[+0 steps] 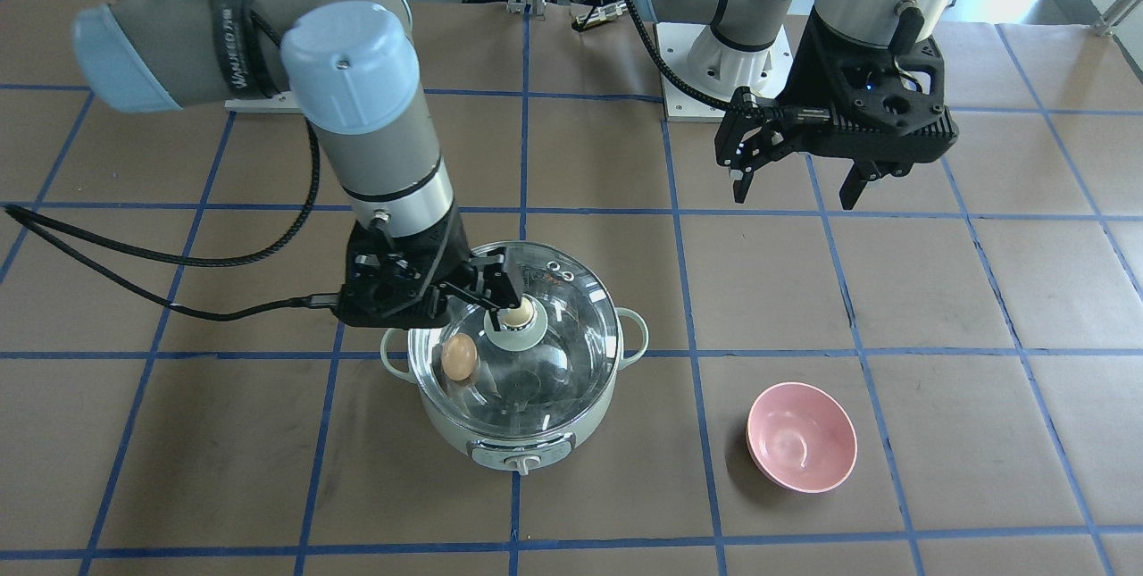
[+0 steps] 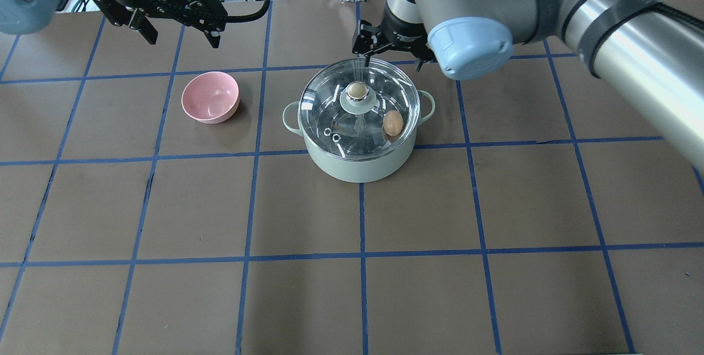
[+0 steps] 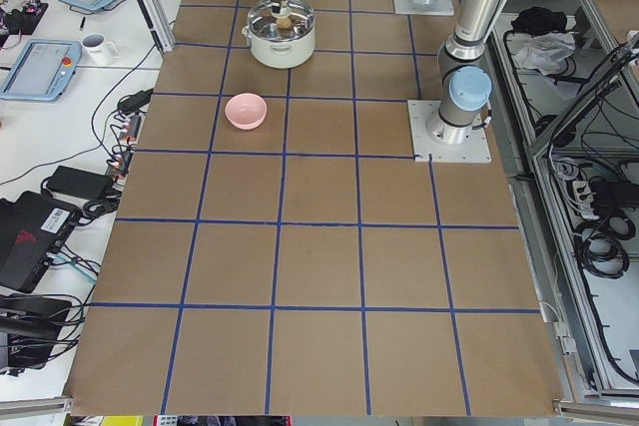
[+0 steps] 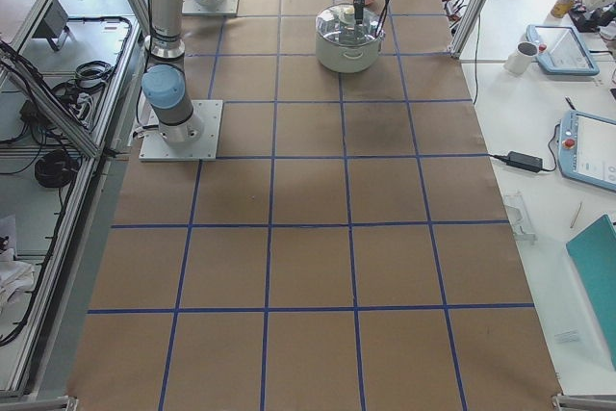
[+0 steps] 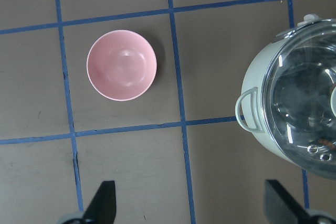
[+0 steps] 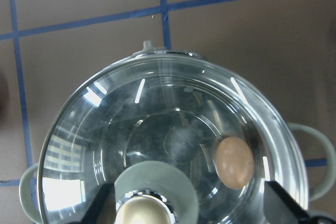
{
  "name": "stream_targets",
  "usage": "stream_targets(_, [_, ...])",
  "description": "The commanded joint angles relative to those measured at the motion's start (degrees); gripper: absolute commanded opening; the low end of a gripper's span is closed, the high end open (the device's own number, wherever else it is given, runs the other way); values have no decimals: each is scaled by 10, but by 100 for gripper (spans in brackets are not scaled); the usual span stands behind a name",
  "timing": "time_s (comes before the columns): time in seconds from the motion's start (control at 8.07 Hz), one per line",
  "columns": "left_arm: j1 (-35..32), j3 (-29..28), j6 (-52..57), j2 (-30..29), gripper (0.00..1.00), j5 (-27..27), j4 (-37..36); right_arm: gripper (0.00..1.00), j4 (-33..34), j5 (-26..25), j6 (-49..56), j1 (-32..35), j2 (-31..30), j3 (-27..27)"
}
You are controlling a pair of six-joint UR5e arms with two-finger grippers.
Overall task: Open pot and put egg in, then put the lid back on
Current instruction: 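Open the right gripper and lift it off the lid knob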
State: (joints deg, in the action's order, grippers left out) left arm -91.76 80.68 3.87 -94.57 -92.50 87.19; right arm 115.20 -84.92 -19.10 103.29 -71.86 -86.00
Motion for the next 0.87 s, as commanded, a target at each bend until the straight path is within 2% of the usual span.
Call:
stream_targets(0.0, [-1,0,0,0,100,0,0,100,-148,-1,153,-90,-95,0])
stream_targets(0.25, [-1,0,0,0,100,0,0,100,-237,-9,217,-140,-177,0])
stream_targets(0.37, [-1,1,0,0,100,0,1,100,-258,-36,220,-141,-212,0])
stream_targets(0.74, [-2,1,0,0,100,-1,1,100,-267,-37,221,-141,-216,-3])
